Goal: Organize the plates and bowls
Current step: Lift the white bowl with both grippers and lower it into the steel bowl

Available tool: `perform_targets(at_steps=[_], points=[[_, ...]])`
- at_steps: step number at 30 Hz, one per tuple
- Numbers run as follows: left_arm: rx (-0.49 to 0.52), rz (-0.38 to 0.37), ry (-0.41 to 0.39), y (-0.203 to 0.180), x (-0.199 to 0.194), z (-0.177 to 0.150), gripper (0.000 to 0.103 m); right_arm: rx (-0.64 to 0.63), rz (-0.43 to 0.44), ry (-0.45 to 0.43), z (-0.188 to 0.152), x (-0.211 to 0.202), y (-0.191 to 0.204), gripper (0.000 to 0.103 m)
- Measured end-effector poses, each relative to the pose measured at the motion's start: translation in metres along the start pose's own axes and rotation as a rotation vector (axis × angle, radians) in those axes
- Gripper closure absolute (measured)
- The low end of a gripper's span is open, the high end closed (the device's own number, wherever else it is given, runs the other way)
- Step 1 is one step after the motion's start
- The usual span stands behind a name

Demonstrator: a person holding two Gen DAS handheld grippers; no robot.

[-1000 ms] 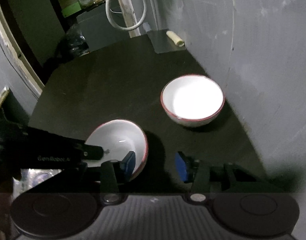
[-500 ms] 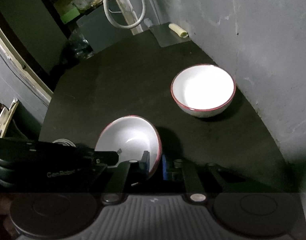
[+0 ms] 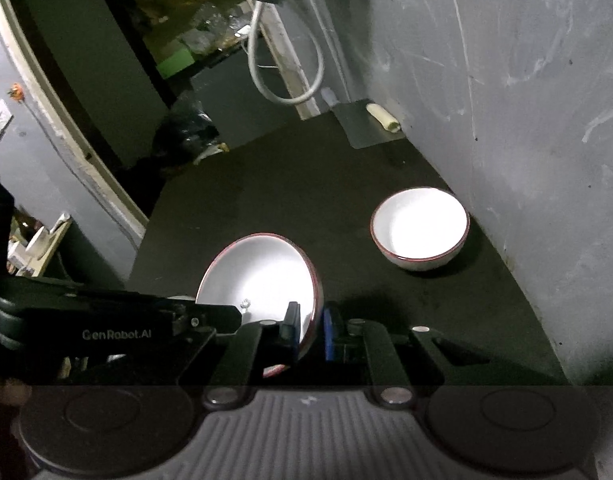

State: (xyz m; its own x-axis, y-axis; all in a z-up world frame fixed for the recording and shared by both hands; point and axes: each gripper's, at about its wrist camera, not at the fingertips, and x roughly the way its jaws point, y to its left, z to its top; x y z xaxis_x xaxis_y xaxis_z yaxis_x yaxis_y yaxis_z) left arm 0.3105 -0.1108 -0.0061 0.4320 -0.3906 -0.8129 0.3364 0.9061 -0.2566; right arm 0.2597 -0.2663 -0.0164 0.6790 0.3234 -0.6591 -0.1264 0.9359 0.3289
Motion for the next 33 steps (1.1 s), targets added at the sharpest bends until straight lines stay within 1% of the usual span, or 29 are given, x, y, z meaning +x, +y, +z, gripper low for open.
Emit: perform_targets(at_steps=[6,10,16,21,25,29,33], points=[[-0.013,-0.049,0.002,0.003,-0.017,-0.016,0.092,-0.001,0.040,0.015,-0.013,-0.017,0.003,0.090],[-0.023,-0.071,0.018,0.005,-0.023,-0.030,0.092,-0.013,0.059,0.033,-0.025,-0.025,0.006,0.090],[-0.020,-0.094,0.059,0.000,-0.025,-0.050,0.092,-0.012,0.075,0.073,-0.043,-0.038,0.004,0.090],[-0.018,-0.123,0.105,-0.008,-0.020,-0.065,0.092,-0.016,0.065,0.110,-0.055,-0.046,-0.001,0.090],[0.004,-0.124,0.135,-0.015,-0.016,-0.072,0.092,-0.011,0.056,0.134,-0.063,-0.047,-0.006,0.090],[0.036,-0.085,0.185,-0.021,-0.010,-0.076,0.092,-0.019,0.059,0.158,-0.069,-0.044,-0.005,0.090],[0.029,-0.075,0.208,-0.020,-0.007,-0.080,0.092,-0.034,0.059,0.183,-0.074,-0.040,-0.003,0.090]])
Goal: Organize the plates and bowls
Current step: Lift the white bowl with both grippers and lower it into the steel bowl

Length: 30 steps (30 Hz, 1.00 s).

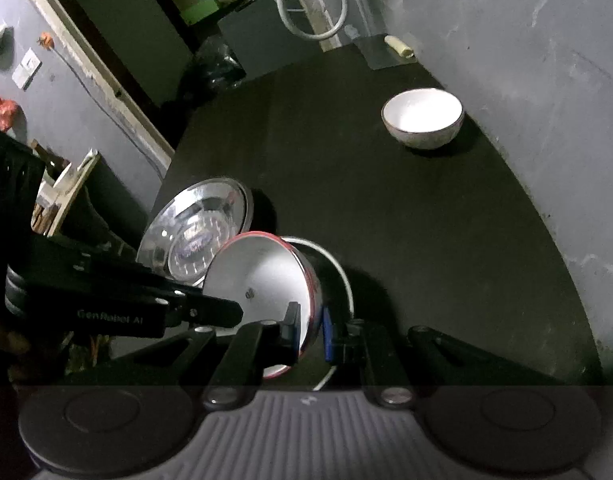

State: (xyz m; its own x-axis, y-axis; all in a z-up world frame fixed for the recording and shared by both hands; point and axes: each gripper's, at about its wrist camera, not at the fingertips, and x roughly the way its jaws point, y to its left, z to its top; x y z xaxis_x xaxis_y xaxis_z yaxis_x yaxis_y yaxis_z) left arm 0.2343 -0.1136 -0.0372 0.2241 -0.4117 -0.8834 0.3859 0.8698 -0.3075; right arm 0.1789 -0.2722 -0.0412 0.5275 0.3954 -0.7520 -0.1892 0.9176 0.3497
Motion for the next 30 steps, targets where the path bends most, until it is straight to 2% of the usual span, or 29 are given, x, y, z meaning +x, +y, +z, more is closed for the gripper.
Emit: perform_targets(at_steps=[14,24,30], points=[[-0.048,0.017,0.045,0.003,0.007,-0.006,0.091,-0.034,-0.010,0.072,-0.003,0.011,0.006,0.089],[-0.122,0.011,0.011,0.010,0.004,-0.004,0.085,-0.078,-0.043,0.107,0.005,0.016,0.009,0.087],[-0.181,0.009,-0.043,0.014,-0.005,-0.009,0.082,-0.121,-0.049,0.120,0.009,0.015,0.010,0.086]])
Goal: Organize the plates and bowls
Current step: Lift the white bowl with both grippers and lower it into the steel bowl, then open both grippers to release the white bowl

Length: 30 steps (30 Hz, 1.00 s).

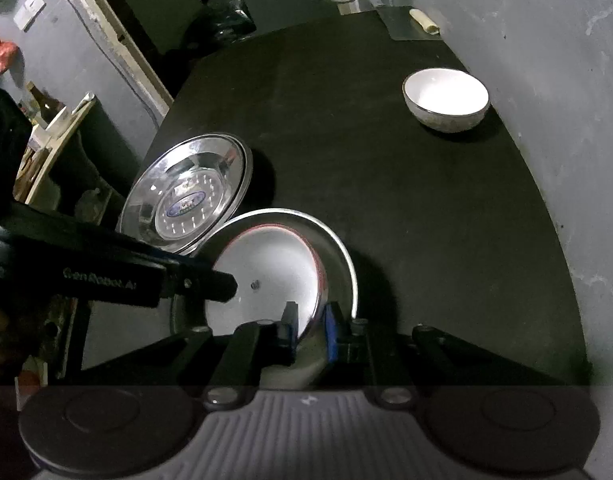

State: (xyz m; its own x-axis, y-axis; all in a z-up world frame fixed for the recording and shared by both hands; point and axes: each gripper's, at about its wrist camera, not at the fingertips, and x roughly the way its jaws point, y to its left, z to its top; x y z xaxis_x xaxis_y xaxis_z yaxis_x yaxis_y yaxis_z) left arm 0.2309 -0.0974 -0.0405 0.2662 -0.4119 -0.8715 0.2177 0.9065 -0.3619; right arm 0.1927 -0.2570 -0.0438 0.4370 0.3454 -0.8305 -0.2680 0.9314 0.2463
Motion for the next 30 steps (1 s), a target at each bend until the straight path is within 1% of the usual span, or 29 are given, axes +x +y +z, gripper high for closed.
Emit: perform_targets(at_steps=[1,4,7,9,10,12,13,15,16,17,19,20,21,23,25,27,30], points=[[-0.012,-0.001,-0.011,0.001,-0.002,-0.001,0.082,-0.003,0.002,-0.001,0.000,0.000,0.000,0.086],[-0.030,0.000,-0.041,0.001,-0.010,-0.005,0.077,-0.006,0.013,-0.011,-0.001,-0.001,-0.001,0.083],[-0.030,-0.009,-0.085,-0.002,-0.023,-0.012,0.065,0.005,0.032,-0.030,-0.004,-0.003,-0.002,0.076],[-0.016,-0.007,-0.105,-0.006,-0.032,-0.016,0.053,0.017,0.042,-0.043,-0.005,-0.005,-0.002,0.069],[-0.005,0.000,-0.117,-0.008,-0.036,-0.017,0.051,0.021,0.039,-0.056,-0.006,-0.007,-0.001,0.067],[0.011,0.000,-0.148,-0.009,-0.046,-0.019,0.048,0.028,0.034,-0.077,-0.008,-0.011,0.000,0.056],[0.012,-0.010,-0.166,-0.009,-0.051,-0.020,0.046,0.033,0.031,-0.091,-0.009,-0.014,0.001,0.054],[0.007,-0.034,-0.221,-0.007,-0.063,-0.022,0.030,0.044,0.023,-0.118,-0.012,-0.021,0.004,0.044],[0.010,-0.043,-0.250,-0.007,-0.067,-0.022,0.028,0.046,0.011,-0.130,-0.013,-0.025,0.006,0.040],[0.020,-0.053,-0.280,-0.006,-0.074,-0.023,0.024,0.045,-0.007,-0.147,-0.014,-0.030,0.008,0.033],[0.048,-0.071,-0.331,-0.005,-0.085,-0.025,0.020,0.046,-0.034,-0.179,-0.017,-0.039,0.014,0.025],[0.059,-0.077,-0.356,-0.004,-0.090,-0.025,0.014,0.052,-0.048,-0.195,-0.018,-0.044,0.017,0.015],[0.066,-0.082,-0.379,-0.003,-0.097,-0.027,0.003,0.056,-0.063,-0.214,-0.020,-0.050,0.021,0.007],[0.075,-0.086,-0.436,0.002,-0.110,-0.034,0.001,0.054,-0.091,-0.244,-0.023,-0.059,0.031,0.004],[0.080,-0.085,-0.465,0.006,-0.121,-0.042,0.001,0.062,-0.134,-0.260,-0.026,-0.068,0.043,0.000],[0.093,-0.090,-0.510,0.011,-0.132,-0.053,0.001,0.049,-0.167,-0.300,-0.031,-0.080,0.058,0.000],[0.118,-0.075,-0.563,0.014,-0.149,-0.072,0.001,0.051,-0.239,-0.338,-0.038,-0.092,0.078,0.000]])
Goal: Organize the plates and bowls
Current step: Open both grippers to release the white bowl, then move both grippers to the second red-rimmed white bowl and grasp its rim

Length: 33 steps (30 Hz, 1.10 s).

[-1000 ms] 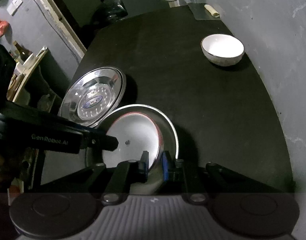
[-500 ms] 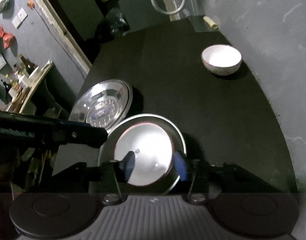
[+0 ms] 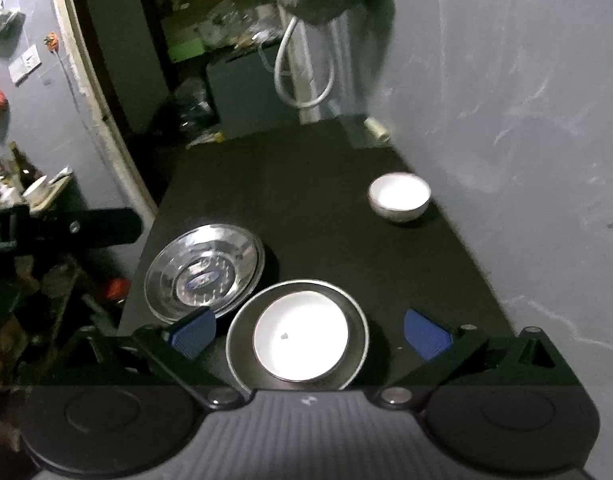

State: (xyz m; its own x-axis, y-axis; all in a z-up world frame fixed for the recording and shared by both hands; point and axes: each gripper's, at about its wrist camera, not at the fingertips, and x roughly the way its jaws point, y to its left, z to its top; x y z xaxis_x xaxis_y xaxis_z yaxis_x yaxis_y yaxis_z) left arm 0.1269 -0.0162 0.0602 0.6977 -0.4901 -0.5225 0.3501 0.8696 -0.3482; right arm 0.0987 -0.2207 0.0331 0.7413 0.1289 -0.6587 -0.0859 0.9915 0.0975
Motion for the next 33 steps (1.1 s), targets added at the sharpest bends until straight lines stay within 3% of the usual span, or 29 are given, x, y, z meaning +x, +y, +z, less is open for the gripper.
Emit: perform_targets(at_steps=[6,8,10,12,17,20,22,25,29,33], points=[[0.030,-0.008,-0.071,0.007,-0.031,-0.016,0.001,-0.023,-0.100,-0.044,-0.010,-0.032,0.032,0.000],[0.139,-0.015,-0.041,0.007,-0.035,-0.018,0.001,-0.050,-0.135,-0.054,-0.013,-0.043,0.043,0.000],[0.269,0.047,-0.022,0.001,-0.043,-0.015,0.001,-0.084,-0.143,-0.044,-0.010,-0.051,0.051,0.000],[0.304,0.089,-0.083,0.002,-0.055,-0.010,0.001,-0.082,-0.146,-0.074,-0.005,-0.058,0.056,0.000],[0.085,0.157,-0.148,0.014,-0.065,0.013,0.001,-0.058,-0.159,-0.125,0.007,-0.056,0.058,0.000],[-0.039,0.188,-0.256,0.018,-0.072,0.020,0.001,-0.052,-0.153,-0.163,0.019,-0.048,0.052,0.000],[-0.033,0.207,-0.278,0.019,-0.069,0.023,0.001,-0.068,-0.159,-0.196,0.026,-0.042,0.047,0.000],[0.023,0.292,-0.264,0.013,-0.057,0.030,0.001,-0.085,-0.160,-0.219,0.034,-0.029,0.035,0.000],[-0.046,0.343,-0.268,0.011,-0.031,0.038,0.001,-0.060,-0.136,-0.235,0.045,-0.006,0.006,0.000],[-0.048,0.390,-0.234,0.002,0.003,0.052,0.001,-0.058,-0.088,-0.211,0.055,0.014,-0.024,0.000]])
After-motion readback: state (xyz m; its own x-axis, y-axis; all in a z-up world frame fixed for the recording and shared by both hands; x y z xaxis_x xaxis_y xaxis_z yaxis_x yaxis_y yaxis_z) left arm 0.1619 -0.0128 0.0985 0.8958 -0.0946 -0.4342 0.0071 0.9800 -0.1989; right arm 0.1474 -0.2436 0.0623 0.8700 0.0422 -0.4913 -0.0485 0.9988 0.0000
